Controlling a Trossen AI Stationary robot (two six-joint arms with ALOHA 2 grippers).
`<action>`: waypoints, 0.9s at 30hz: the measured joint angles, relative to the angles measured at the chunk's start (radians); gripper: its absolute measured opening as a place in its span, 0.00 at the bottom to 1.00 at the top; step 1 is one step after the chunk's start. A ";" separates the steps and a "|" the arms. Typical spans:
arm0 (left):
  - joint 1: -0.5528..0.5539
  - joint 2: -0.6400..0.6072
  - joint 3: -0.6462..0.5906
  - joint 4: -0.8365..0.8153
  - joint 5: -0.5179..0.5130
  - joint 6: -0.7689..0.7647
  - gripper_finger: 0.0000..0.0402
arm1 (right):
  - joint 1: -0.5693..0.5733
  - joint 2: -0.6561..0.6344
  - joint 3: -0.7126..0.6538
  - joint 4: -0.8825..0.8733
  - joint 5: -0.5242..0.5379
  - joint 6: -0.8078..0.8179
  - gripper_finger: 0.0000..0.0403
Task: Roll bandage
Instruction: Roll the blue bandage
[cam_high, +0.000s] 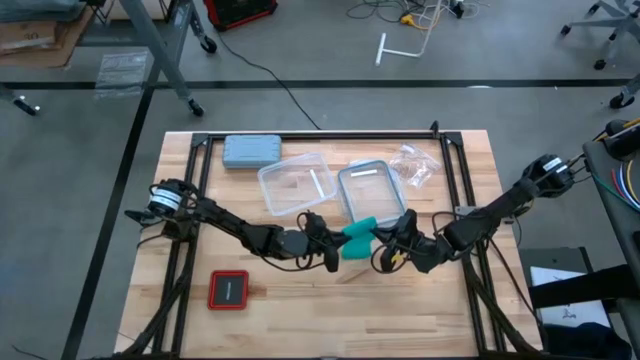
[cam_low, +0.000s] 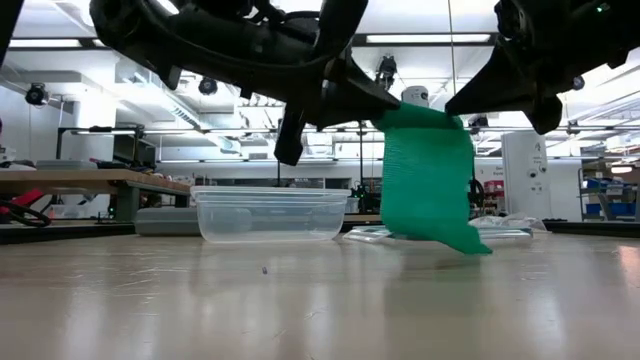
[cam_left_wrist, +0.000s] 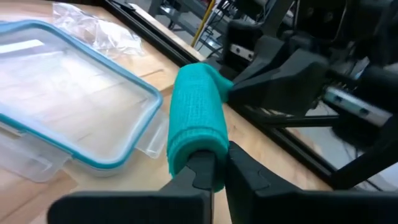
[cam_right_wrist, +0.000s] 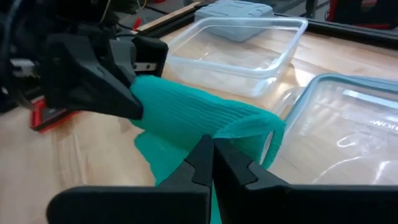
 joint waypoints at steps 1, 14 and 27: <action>0.000 0.000 -0.004 0.000 -0.003 0.007 0.02 | 0.000 -0.010 0.000 -0.007 -0.009 0.006 0.00; -0.002 -0.048 -0.023 0.023 0.025 0.250 0.00 | 0.032 -0.154 0.000 -0.135 -0.046 0.082 0.12; -0.010 -0.224 -0.040 0.000 0.301 0.551 0.00 | 0.138 -0.250 0.002 -0.131 -0.043 -0.061 0.32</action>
